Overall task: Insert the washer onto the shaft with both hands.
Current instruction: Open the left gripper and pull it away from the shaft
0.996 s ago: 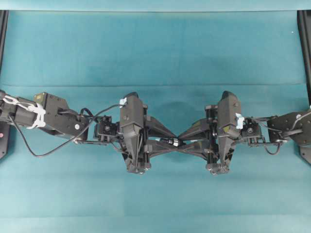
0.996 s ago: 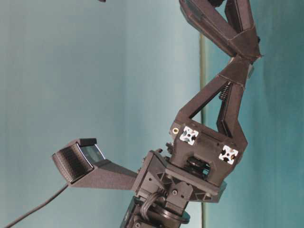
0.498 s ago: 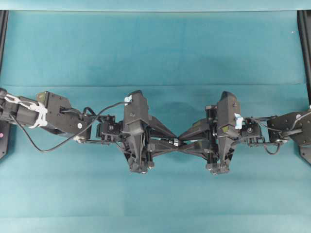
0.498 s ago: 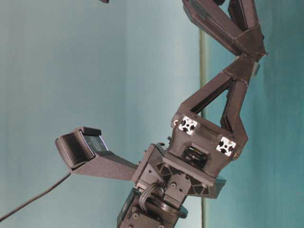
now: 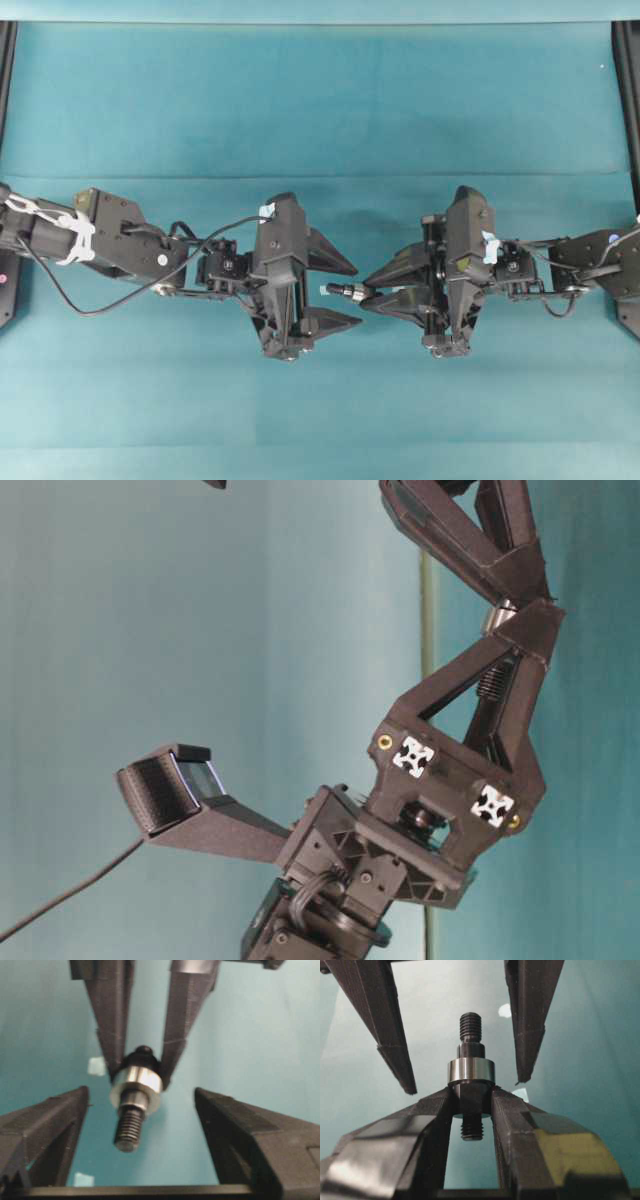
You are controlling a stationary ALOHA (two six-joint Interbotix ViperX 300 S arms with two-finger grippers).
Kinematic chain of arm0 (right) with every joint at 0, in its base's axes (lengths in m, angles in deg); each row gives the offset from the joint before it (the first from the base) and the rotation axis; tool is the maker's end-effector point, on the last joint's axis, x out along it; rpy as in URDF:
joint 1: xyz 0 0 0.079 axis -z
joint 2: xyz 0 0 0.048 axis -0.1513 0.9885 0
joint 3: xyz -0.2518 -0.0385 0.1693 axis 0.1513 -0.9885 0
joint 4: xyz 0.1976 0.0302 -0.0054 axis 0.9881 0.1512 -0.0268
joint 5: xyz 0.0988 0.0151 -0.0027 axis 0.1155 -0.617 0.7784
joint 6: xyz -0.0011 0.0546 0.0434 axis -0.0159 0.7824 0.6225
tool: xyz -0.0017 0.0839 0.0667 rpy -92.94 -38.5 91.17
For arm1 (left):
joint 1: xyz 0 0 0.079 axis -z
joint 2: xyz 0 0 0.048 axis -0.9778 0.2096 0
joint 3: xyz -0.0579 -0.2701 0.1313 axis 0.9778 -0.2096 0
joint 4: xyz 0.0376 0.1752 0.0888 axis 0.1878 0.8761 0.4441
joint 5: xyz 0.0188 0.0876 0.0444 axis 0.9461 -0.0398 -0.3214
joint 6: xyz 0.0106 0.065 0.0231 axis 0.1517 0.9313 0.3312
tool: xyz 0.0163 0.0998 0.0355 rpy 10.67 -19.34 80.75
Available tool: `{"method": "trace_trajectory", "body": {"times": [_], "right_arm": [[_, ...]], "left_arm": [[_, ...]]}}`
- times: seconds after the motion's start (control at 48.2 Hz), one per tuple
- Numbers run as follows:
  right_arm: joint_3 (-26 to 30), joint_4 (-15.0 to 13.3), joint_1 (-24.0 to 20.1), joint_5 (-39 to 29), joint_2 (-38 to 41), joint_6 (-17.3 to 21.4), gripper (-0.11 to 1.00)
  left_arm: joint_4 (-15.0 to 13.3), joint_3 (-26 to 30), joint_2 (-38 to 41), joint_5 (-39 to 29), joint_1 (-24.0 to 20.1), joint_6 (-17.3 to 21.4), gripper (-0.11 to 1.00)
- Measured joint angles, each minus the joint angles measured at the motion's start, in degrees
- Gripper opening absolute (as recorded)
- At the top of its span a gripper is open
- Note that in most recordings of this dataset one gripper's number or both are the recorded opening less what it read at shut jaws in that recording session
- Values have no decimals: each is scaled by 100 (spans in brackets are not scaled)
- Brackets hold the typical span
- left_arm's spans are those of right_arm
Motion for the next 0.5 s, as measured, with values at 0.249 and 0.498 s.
{"method": "trace_trajectory", "body": {"times": [0.249,0.498], "right_arm": [[0,0,0,-9,0,0,0],[0,0,9,-132,0,0,0]], "left_arm": [[9,-105,-290,-316,9,0,91],[9,-571,-958,-993,18,0,90]]}}
